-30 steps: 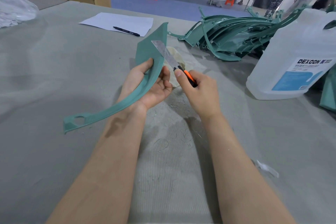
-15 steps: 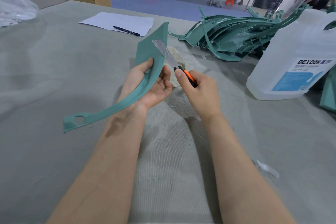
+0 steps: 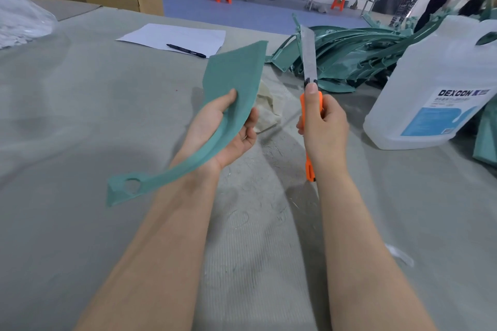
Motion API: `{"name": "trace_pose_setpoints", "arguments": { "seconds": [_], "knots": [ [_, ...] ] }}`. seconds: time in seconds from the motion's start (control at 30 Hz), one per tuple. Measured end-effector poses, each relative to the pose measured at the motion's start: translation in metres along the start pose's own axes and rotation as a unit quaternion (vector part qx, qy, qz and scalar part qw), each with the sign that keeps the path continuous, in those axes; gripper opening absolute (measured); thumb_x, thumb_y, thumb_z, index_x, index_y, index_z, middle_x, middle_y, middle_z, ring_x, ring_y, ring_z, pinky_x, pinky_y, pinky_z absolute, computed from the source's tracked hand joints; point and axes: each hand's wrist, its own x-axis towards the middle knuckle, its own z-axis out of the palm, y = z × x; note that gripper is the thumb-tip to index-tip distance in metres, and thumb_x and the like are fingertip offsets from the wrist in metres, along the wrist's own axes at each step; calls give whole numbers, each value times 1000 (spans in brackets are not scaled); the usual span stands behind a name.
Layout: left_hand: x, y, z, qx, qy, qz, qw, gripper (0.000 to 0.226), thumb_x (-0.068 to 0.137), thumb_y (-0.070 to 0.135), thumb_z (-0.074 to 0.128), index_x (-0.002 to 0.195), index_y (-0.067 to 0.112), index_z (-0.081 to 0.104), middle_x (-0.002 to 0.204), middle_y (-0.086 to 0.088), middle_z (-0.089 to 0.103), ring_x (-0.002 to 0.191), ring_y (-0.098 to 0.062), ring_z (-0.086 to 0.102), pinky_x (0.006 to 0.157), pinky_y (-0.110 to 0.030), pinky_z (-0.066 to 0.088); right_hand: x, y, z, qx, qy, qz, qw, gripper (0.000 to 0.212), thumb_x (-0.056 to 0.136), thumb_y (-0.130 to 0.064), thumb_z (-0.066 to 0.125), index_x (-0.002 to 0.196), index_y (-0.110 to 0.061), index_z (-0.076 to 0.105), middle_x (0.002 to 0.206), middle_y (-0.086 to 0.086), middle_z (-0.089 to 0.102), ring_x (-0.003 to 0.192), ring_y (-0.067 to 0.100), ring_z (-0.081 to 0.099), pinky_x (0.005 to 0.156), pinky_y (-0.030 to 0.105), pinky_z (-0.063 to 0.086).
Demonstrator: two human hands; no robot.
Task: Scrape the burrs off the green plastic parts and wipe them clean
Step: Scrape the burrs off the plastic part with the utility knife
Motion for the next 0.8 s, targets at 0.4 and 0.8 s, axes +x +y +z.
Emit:
{"name": "trace_pose_setpoints", "arguments": {
  "seconds": [0.4, 0.8],
  "knots": [
    [-3, 2, 0, 77, -21, -37, 996, 18, 93, 27, 54, 80, 18, 64, 64, 6, 62, 55, -9, 62, 56, -22, 40, 1, -4, -7, -9, 30, -31, 999, 68, 86, -65, 45, 72, 2, 40, 69, 26, 48, 69, 43, 47, 61, 54, 49],
    [-2, 2, 0, 95, -26, -53, 994, 12, 91, 27, 57, 83, 19, 62, 64, 6, 64, 54, -11, 63, 58, -24, 40, 1, -4, -7, -30, 19, -36, 999, 68, 88, -63, 51, 72, 3, 42, 68, 26, 48, 69, 43, 49, 65, 55, 48]
  ]
}}
